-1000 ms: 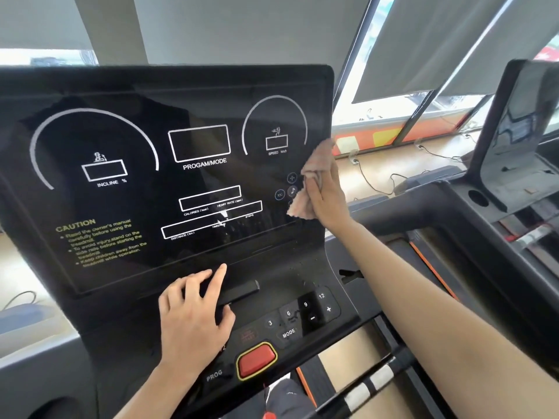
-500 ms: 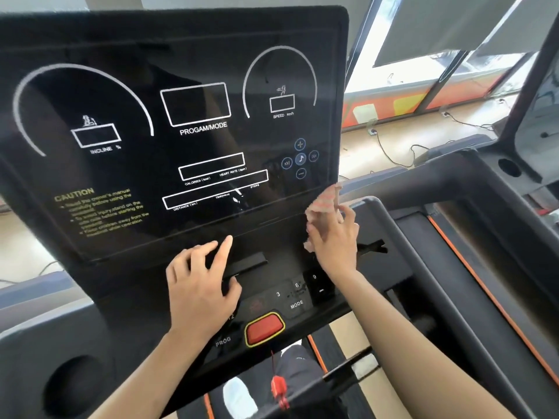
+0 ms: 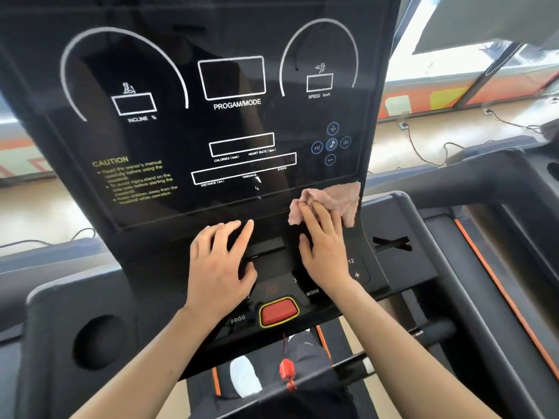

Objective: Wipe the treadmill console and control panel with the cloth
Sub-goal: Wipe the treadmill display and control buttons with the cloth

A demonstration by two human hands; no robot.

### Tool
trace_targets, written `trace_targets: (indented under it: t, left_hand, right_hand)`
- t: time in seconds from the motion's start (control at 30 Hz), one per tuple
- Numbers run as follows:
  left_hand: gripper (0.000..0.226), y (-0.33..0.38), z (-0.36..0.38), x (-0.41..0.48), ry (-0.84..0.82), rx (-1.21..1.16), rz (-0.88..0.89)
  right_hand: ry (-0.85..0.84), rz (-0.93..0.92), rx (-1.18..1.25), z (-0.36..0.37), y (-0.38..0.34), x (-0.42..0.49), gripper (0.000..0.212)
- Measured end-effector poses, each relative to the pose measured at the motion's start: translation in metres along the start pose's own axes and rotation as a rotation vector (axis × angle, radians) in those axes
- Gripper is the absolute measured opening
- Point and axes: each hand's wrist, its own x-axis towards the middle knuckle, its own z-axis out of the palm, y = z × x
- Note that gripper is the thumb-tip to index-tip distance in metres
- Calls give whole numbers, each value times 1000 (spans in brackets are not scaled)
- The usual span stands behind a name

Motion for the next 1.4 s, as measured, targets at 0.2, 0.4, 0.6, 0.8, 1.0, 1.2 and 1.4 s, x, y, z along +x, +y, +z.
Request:
trace_targets:
  t: [0.2, 0.4, 0.6, 0.8, 1.0, 1.2, 1.4]
  left_hand:
    - [58, -2, -10, -5, 36, -175, 26]
    - [67, 23, -10, 29, -52, -211, 190]
    - [74, 43, 13, 60, -193, 71, 340]
    - [65, 39, 20, 51, -95, 172, 319]
    - [67, 14, 10, 25, -78, 221, 216]
    - [61, -14, -11, 2, -37, 155, 165]
    - [55, -43, -23, -35, 108, 67, 24]
  right_hand:
    - [-53, -74, -85, -1, -10, -1, 67]
    - [-117, -155, -102, -16, 2, 0, 68]
    - [-134, -258, 32, -37, 20, 12, 50]
    - [115, -83, 150, -42, 36, 11, 50]
    - [35, -144, -49, -17, 32, 10, 47]
    - [85, -95, -31, 1, 10, 8, 42]
    - [54, -116, -2, 11, 1, 6, 50]
